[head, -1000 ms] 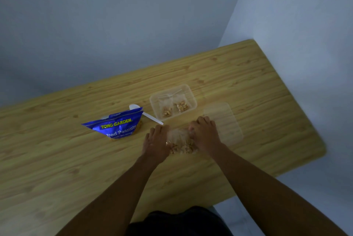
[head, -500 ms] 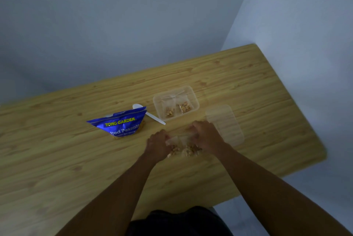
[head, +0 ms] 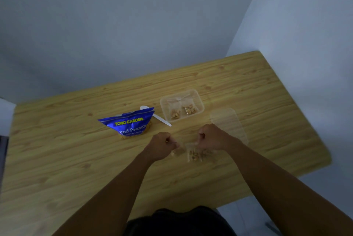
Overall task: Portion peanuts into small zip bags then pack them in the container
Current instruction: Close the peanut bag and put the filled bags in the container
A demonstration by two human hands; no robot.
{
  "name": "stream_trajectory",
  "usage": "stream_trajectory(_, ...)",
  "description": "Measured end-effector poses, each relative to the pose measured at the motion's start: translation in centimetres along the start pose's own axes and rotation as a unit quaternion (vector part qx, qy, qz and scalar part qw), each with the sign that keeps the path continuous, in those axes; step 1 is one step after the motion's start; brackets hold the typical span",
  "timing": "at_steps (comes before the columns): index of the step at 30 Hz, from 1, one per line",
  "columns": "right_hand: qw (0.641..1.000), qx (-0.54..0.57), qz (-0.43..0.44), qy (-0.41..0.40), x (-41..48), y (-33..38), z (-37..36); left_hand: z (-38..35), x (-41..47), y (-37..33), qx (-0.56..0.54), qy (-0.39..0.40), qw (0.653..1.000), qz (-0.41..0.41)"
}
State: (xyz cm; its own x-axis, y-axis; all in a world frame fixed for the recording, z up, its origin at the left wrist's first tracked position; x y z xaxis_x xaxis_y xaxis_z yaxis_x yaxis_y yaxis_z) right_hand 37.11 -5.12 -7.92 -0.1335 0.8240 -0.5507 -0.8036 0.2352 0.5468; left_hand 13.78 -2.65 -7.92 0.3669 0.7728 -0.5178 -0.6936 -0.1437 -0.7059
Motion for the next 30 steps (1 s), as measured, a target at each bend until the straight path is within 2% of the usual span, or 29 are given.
stream_trajectory(3,0.999,0.03,0.007,0.038,-0.4,0.6,1.2,1.0,0.2,-1.3,-0.009,0.036,0.999,-0.026)
stream_trajectory(7,0.996,0.08,0.026,0.009,-0.4,1.6,3.5,2.7,1.5,-2.6,-0.016,0.033,0.996,-0.084)
stream_trajectory(12,0.991,0.124,0.039,-0.028,1.0,3.0,7.1,5.5,4.2,-5.4,-0.047,0.006,0.995,-0.091)
stream_trajectory(16,0.991,0.095,0.05,-0.078,3.5,3.8,9.7,7.8,6.9,-7.3,0.027,-0.03,0.992,-0.119)
stream_trajectory(19,0.992,0.049,0.06,-0.098,5.5,4.6,10.9,8.9,8.9,-8.5,0.082,-0.03,0.989,-0.119)
stream_trajectory(30,0.998,-0.027,0.049,-0.019,12.1,5.2,10.0,7.6,13.6,-8.2,0.227,0.087,0.969,-0.039)
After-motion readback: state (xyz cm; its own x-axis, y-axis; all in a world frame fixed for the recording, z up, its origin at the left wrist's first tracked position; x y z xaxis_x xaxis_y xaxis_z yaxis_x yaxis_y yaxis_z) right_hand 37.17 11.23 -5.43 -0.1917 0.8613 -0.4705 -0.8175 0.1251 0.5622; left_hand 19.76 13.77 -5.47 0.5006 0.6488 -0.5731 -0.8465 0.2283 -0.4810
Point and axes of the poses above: each hand's wrist, its own x-axis towards the middle knuckle, its own z-axis out of the back of the hand, y = z × x, the point moved 1 cm from there along x, towards the middle knuckle
